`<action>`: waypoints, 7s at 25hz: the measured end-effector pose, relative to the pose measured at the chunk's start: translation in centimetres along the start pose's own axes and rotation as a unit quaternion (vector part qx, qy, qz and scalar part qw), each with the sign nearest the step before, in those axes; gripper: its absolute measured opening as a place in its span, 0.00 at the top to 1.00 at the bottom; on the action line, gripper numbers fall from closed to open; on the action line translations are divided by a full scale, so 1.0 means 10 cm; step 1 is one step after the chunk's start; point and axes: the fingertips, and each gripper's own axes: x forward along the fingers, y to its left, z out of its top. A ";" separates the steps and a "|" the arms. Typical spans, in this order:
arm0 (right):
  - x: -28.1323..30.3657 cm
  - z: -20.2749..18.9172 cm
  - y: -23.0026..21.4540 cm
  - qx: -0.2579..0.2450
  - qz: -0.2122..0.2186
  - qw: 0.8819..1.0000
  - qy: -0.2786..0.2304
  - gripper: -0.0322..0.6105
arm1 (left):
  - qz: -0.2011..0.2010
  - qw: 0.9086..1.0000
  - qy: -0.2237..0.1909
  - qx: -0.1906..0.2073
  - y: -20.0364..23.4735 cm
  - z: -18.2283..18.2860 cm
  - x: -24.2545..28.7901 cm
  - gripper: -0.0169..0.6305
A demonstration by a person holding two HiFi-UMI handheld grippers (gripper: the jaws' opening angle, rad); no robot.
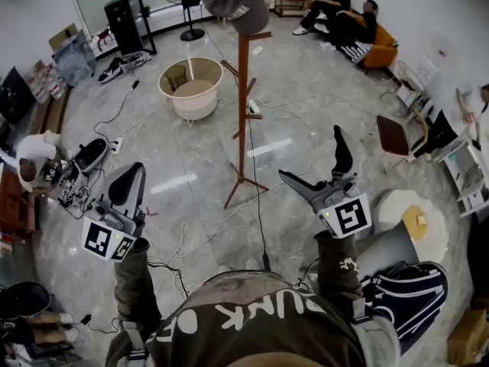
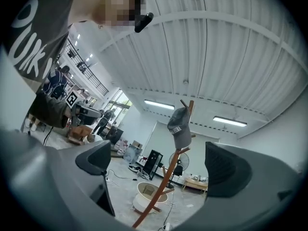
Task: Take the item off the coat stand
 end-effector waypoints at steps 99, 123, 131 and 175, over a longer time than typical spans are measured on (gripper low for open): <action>3.57 0.99 -1.98 -0.104 -0.034 0.994 -0.019 0.92 | -0.021 0.999 -0.009 -0.026 1.71 -0.99 1.95 0.97; 2.84 0.98 -1.40 -0.087 -0.007 0.995 -0.047 0.92 | -0.037 0.999 -0.024 -0.020 1.58 -0.82 1.92 0.97; 2.32 0.14 -1.25 -0.034 -0.036 0.998 0.025 0.92 | -0.072 0.997 -0.027 -0.032 1.34 -0.85 2.04 0.97; 1.15 -1.22 -1.04 0.059 -0.081 0.991 0.090 0.92 | -0.137 0.987 -0.028 -0.082 0.80 -1.07 2.35 0.97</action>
